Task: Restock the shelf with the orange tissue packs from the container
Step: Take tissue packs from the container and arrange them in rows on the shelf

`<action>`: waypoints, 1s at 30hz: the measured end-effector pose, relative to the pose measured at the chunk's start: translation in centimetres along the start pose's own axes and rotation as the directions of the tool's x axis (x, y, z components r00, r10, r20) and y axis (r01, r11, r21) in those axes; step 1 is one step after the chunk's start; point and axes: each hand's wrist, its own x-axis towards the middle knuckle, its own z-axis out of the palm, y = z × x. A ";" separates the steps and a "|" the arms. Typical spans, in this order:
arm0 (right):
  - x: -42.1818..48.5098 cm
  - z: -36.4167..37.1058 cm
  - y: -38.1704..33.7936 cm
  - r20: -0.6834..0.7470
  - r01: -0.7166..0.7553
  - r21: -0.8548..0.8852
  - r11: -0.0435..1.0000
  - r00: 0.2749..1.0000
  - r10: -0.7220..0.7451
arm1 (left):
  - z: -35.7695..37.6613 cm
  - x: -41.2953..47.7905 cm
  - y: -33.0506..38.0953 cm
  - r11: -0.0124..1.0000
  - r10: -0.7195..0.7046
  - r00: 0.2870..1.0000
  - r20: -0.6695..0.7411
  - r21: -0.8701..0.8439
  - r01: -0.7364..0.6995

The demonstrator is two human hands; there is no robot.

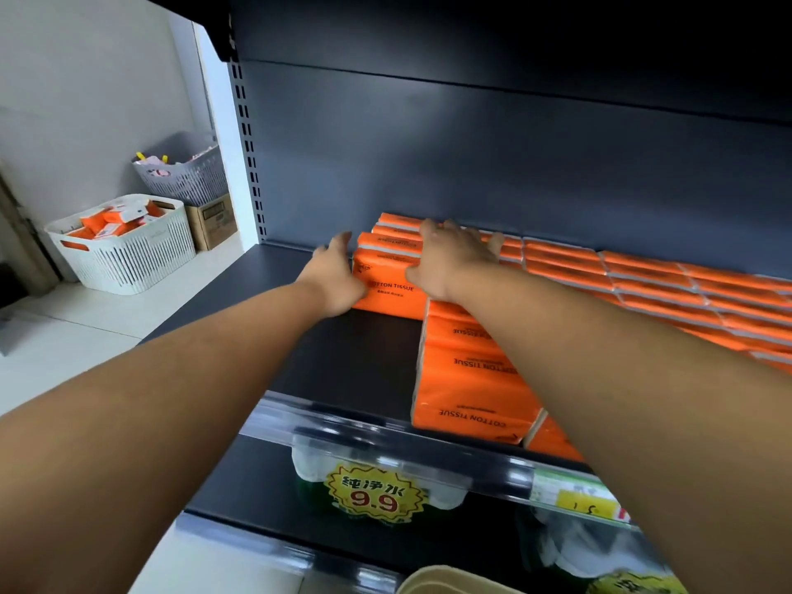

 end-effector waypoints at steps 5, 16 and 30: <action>-3.3 -2.3 2.4 -0.077 0.064 -0.088 0.994 0.995 -0.071 | -2.1 -2.6 3.0 0.979 0.185 0.977 -0.111 0.108 -0.173; -15.3 -5.6 8.2 -0.067 0.045 -0.131 0.990 0.996 -0.054 | -1.9 -14.3 9.0 0.776 0.387 0.914 0.119 0.494 -0.393; -29.5 -1.5 14.9 -0.080 0.000 -0.049 0.999 0.997 -0.004 | 6.6 -27.5 6.1 0.888 0.232 0.968 0.096 0.385 -0.251</action>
